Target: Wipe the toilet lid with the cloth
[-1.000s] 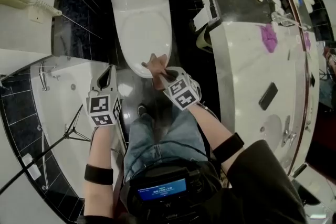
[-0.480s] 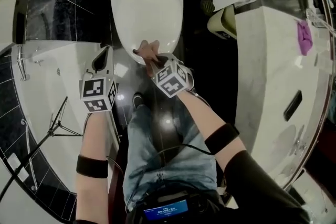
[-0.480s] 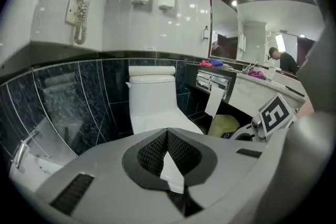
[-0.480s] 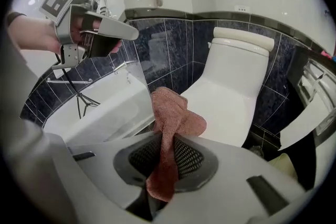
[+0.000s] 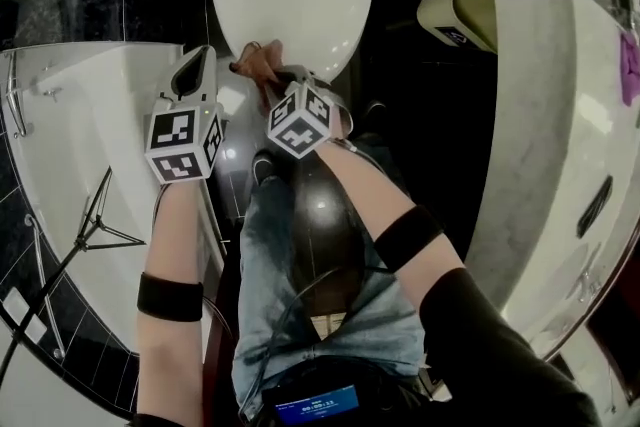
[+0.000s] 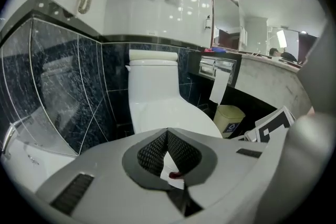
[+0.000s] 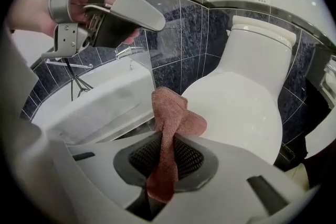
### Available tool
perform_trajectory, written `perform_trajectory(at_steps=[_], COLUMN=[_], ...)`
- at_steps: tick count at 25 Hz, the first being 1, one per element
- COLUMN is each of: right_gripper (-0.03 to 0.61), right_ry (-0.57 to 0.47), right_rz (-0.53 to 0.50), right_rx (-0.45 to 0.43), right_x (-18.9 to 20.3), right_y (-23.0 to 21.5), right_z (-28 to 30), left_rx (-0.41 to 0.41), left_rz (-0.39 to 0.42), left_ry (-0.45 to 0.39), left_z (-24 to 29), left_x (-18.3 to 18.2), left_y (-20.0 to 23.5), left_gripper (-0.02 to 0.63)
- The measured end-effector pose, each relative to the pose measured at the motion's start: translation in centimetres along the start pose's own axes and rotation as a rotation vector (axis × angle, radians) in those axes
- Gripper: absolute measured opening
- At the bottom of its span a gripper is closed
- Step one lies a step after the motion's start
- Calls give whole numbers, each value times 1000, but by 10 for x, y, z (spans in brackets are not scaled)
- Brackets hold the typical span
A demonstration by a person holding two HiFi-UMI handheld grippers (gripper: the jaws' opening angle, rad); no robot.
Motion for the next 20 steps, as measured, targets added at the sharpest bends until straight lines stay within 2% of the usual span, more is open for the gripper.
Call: perform_trajectory(at_steps=[6,12,20], right_gripper=[83,83,81], right_ry=[50,32,71], right_rz=[-20,108,283], right_rx=[58,156,261], right_x=[21,67,115], right_y=[-25,-75,-134], right_z=[10,-39,-84], left_rx=[-6,2,13], left_rz=[-3,-5,-7], left_ry=[7,4,8], left_z=[10,21,26], left_x=[2,-10,-17], left_y=[3,-1,-8], left_gripper=[0,0,0])
Point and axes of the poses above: the fingertips, and each gripper's own axes: z forward along the fingers, y to its left, x out of its underside, the point moved 2 cm from there along -z, backward along the fingers, and after that the axes turned 15 degrees about -x, right-handed, at the moved point
